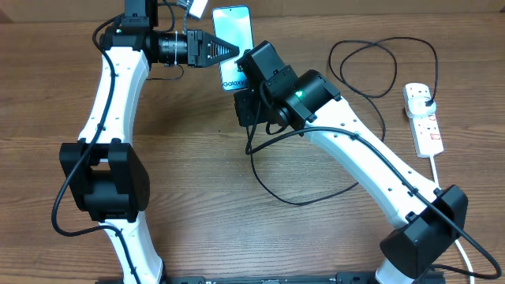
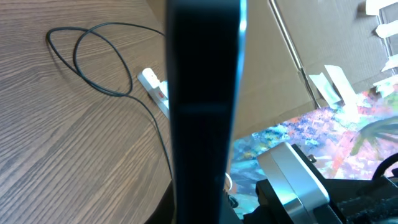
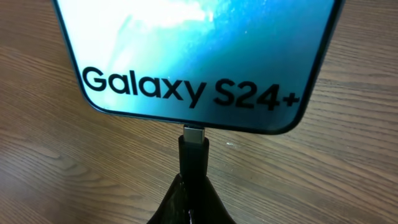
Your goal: Plug charger to phone and switch on socket
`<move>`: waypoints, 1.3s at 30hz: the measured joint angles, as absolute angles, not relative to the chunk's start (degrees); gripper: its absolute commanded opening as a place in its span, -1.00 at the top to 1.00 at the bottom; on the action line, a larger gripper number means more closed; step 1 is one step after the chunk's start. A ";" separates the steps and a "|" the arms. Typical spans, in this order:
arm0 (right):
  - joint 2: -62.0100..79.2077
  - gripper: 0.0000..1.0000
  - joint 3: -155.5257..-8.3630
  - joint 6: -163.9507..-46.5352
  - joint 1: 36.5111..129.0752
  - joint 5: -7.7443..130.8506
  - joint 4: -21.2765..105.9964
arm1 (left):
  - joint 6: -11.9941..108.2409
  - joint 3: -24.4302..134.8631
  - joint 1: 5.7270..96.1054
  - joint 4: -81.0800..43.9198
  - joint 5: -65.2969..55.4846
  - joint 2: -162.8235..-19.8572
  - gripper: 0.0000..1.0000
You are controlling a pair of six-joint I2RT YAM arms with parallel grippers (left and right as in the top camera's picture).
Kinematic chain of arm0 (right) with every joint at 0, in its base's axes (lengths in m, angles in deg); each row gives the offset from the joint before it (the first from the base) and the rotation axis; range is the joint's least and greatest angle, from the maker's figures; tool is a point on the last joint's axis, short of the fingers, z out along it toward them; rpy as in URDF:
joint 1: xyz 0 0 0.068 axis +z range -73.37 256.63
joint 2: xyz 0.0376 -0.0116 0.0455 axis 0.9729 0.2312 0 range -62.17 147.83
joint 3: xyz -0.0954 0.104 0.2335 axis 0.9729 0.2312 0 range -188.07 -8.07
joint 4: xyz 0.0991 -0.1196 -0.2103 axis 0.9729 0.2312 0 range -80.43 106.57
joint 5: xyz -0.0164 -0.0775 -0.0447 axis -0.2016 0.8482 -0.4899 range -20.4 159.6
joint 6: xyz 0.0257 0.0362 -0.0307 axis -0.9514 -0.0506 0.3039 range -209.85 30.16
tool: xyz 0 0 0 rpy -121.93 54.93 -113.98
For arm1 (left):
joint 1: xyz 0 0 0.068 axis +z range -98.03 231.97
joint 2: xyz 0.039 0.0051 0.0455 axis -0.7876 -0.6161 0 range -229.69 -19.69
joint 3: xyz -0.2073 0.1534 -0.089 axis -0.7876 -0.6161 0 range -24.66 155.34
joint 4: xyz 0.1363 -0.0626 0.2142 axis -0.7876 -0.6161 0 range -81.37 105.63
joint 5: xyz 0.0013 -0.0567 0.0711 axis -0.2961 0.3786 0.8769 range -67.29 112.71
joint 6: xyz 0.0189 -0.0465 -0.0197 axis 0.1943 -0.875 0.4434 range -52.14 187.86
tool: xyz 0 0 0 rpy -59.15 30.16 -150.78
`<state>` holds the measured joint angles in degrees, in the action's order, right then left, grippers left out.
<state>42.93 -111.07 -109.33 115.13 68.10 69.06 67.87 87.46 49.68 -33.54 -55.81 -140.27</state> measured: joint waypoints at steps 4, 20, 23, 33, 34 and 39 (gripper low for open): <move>42.93 0.93 -111.07 -109.35 115.11 68.10 68.42 | 67.87 87.46 49.68 -33.54 -56.18 -140.27 0.92; 42.93 0.93 -111.07 -109.33 115.13 68.12 68.14 | 67.87 87.46 49.68 -33.54 -56.14 -140.27 0.92; 42.93 0.93 -111.07 -109.35 115.13 68.10 68.12 | 67.87 87.46 49.68 -33.54 -56.14 -140.27 0.92; 42.93 0.93 -111.07 -109.33 115.13 68.14 67.86 | 67.87 87.46 49.68 -33.54 -56.14 -140.27 0.92; 42.93 0.93 -111.07 -109.33 115.13 68.30 67.86 | 67.87 87.46 49.68 -33.52 -56.14 -140.27 0.92; 42.93 0.93 -111.07 -109.35 115.13 68.38 67.86 | 67.89 87.46 49.68 -33.52 -56.12 -140.27 0.92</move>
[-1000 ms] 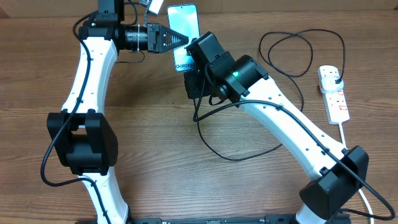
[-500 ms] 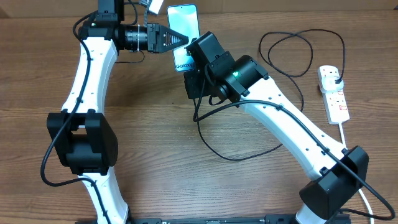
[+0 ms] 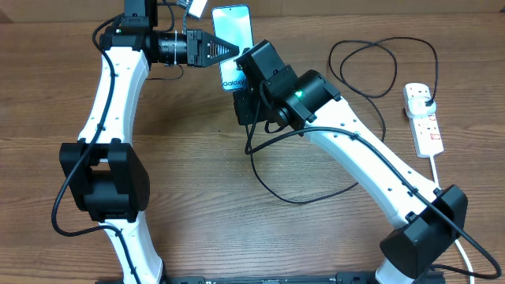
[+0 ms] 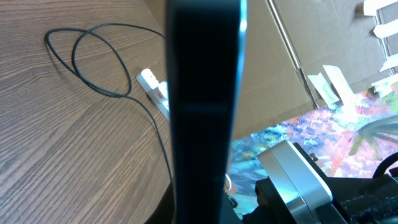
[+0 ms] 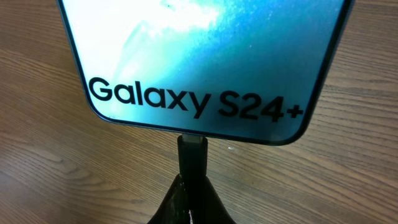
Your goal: Plug charger to phone and switch on socket
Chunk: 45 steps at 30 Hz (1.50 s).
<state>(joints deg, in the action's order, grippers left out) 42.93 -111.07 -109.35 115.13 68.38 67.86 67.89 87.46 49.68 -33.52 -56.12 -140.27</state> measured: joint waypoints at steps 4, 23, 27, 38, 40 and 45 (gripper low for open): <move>42.93 0.93 -111.07 -109.35 115.13 68.45 67.81 | 67.87 87.46 49.68 -33.48 -56.10 -140.27 0.92; 42.93 0.93 -111.07 -109.33 115.13 69.00 67.09 | 65.34 87.46 49.68 -32.56 -53.34 -140.27 0.92; 42.93 0.93 -111.07 -109.35 115.13 69.19 67.09 | 64.57 87.46 49.68 -32.40 -53.34 -140.25 0.92; 44.06 -0.05 -111.07 -111.84 114.96 68.58 71.13 | 57.97 87.46 51.32 -37.52 -36.12 -140.27 0.92; 46.05 -0.12 -111.09 -112.13 114.61 67.36 71.16 | 56.35 87.46 52.68 -40.38 -29.56 -140.27 0.92; 55.30 -0.14 -119.40 -112.39 108.94 60.34 78.30 | 55.52 87.46 55.08 -42.11 -22.59 -140.27 0.92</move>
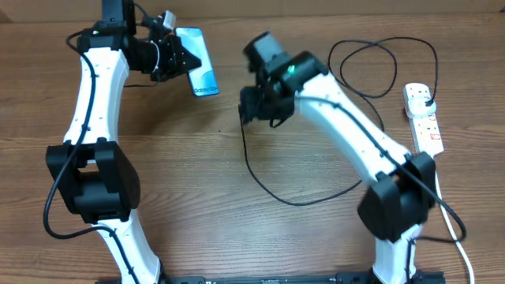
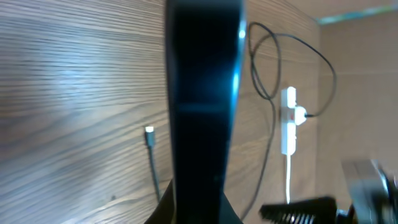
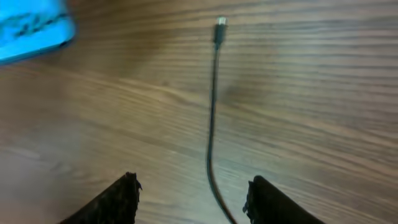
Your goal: Plug charger to phone and switch on socket
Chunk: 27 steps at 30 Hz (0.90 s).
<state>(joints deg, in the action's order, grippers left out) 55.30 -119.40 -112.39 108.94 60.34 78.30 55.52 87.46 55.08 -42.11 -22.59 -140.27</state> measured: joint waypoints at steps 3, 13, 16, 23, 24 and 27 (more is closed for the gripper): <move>60.06 -0.14 -125.12 -111.91 105.58 58.85 80.38 | 54.19 87.46 55.78 -42.79 -20.03 -140.27 0.92; 71.95 0.02 -126.13 -109.70 107.55 64.80 69.65 | 52.94 87.46 56.89 -43.62 -16.40 -140.27 0.92; 71.93 0.07 -126.22 -109.29 109.97 70.94 63.75 | 52.94 87.46 56.89 -44.08 -16.21 -140.27 0.92; 74.16 0.27 -126.22 -109.29 113.51 74.63 62.39 | 52.94 87.46 56.89 -44.62 -16.21 -140.27 0.92; 74.88 0.27 -126.22 -109.33 113.40 74.79 62.70 | 52.94 87.46 56.89 -44.62 -16.18 -140.27 0.92; 77.15 0.26 -126.22 -109.33 113.21 75.14 63.75 | 52.94 87.46 56.89 -44.60 -16.21 -140.27 0.92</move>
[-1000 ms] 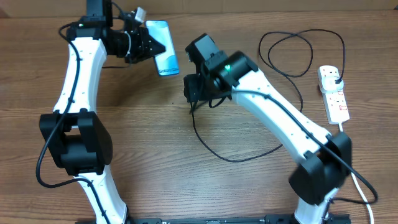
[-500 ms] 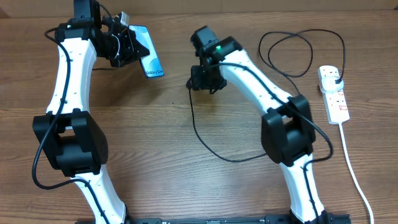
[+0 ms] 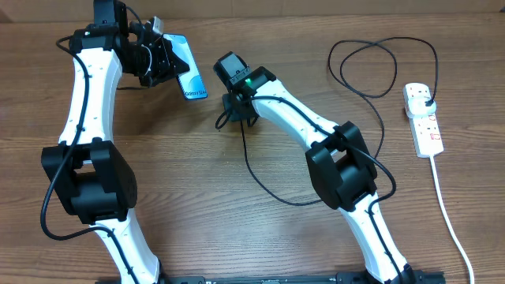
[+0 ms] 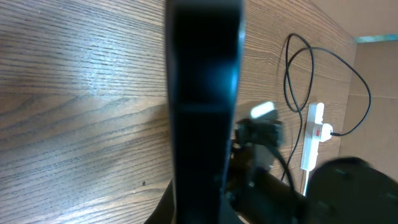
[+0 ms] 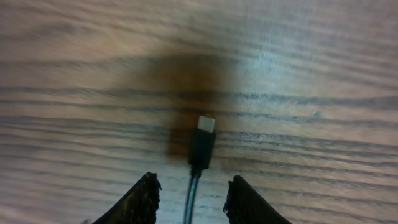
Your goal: Plug charger to phone and switch on socket
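Note:
My left gripper (image 3: 172, 63) is shut on the phone (image 3: 188, 76), a blue-screened Galaxy handset held off the table at the back left. In the left wrist view the phone (image 4: 202, 106) shows edge-on as a dark bar. The black charger plug (image 5: 202, 142) lies on the wood, its metal tip pointing away. My right gripper (image 5: 198, 200) is open low over it, one finger on each side of the cable (image 5: 191, 193). Overhead, the right gripper (image 3: 235, 114) sits just right of the phone. The white socket strip (image 3: 422, 118) lies far right.
The black cable (image 3: 296, 201) loops across the middle of the table and coils at the back right (image 3: 371, 67) before reaching the strip. A white lead (image 3: 454, 221) runs from the strip to the front right corner. A cardboard wall stands along the back.
My right gripper, open both times, has come down and moved left so the plug now lies between its fingers. The left arm has shifted the phone slightly left.
First my right gripper held the plug just under the phone's bottom port, the phone held by the left gripper at the back centre. Then the plug met the port. Later the plug lay loose on the table, the phone away to the left. Now the right gripper straddles it.

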`<move>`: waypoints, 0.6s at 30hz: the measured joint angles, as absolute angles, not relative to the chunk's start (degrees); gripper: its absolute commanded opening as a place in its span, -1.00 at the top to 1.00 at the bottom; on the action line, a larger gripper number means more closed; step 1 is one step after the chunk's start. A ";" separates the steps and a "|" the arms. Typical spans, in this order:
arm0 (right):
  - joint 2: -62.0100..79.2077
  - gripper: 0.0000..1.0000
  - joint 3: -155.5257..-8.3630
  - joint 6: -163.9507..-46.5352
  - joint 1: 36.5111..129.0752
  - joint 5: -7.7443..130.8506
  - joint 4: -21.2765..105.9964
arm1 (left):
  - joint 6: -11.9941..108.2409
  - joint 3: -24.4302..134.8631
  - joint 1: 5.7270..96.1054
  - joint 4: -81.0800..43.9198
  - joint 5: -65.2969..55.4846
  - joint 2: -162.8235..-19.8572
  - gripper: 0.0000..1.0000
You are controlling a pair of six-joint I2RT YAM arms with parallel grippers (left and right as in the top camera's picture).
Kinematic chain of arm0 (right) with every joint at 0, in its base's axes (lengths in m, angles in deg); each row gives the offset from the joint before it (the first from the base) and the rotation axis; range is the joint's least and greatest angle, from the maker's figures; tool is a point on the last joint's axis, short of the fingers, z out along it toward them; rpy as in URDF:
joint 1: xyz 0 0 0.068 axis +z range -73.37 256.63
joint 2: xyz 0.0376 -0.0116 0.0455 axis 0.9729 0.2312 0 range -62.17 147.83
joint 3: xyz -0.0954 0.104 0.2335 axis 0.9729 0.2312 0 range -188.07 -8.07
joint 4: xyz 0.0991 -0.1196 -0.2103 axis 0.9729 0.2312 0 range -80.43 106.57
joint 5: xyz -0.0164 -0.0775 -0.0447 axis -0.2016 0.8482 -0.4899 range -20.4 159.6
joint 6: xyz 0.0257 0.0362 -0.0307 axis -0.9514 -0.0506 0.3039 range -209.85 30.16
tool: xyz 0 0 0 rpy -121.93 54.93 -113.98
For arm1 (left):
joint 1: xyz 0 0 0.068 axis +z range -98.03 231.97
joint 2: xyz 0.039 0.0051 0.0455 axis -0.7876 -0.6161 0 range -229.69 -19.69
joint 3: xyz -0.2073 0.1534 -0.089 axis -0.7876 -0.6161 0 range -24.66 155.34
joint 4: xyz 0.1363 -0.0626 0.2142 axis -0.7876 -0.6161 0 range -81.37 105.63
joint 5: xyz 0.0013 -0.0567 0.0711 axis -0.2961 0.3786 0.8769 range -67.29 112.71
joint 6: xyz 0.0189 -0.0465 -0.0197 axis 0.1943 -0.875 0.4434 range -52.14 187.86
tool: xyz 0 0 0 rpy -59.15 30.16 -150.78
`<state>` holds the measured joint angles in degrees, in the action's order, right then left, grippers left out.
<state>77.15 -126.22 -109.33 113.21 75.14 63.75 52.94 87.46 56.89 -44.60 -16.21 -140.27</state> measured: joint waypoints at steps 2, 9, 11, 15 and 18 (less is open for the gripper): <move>78.27 0.33 -126.22 -109.33 113.10 75.12 64.18 | 52.94 87.46 57.00 -44.58 -16.18 -140.27 0.92; 78.46 0.57 -126.22 -109.31 113.03 75.09 63.99 | 52.96 87.46 57.37 -44.56 -16.18 -140.27 0.92; 78.46 0.83 -126.22 -109.18 113.03 75.09 63.86 | 52.94 87.46 57.62 -44.60 -16.21 -140.27 0.92; 78.49 0.93 -126.22 -109.35 113.03 74.85 64.66 | 52.94 87.46 57.75 -44.60 -16.18 -140.27 0.92; 78.49 0.93 -126.74 -109.35 113.03 74.09 68.18 | 52.94 87.46 57.75 -44.62 -16.18 -140.27 0.92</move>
